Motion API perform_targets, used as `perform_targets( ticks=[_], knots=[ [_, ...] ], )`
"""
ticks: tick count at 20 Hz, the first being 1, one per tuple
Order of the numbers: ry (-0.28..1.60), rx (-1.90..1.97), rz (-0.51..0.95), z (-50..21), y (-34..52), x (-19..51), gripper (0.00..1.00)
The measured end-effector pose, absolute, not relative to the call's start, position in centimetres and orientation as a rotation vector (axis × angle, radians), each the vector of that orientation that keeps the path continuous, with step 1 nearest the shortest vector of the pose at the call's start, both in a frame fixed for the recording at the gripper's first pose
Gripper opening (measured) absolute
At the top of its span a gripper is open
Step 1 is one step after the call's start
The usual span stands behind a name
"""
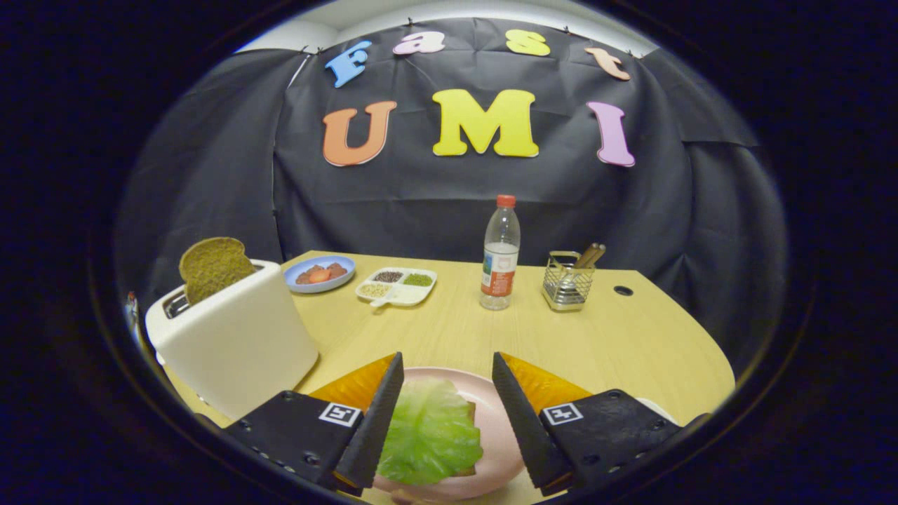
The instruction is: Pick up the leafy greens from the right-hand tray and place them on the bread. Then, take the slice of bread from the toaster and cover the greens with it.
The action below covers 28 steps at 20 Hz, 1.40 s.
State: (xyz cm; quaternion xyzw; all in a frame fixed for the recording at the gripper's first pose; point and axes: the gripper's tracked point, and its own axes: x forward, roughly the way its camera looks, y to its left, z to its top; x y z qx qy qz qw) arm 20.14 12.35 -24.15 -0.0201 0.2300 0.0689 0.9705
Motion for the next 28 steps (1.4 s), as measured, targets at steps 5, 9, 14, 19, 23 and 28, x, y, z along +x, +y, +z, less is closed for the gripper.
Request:
perform_targets(
  ticks=[5, 9, 14, 19, 23, 28],
  knots=[
    [0.415, -0.025, 0.176, -19.6, 14.6, 18.1, 0.96],
    [0.419, -0.011, 0.214, -16.4, 17.4, 17.5, 0.96],
    [0.363, -0.041, 0.260, -12.6, 22.0, 17.3, 0.96],
    [0.365, -0.047, 0.316, -12.9, 27.9, 16.6, 0.96],
    [0.385, 0.009, 0.316, -14.0, 32.3, 17.5, 0.96],
    [0.466, -0.001, 0.268, -17.3, 35.1, 19.5, 0.96]
  ],
)
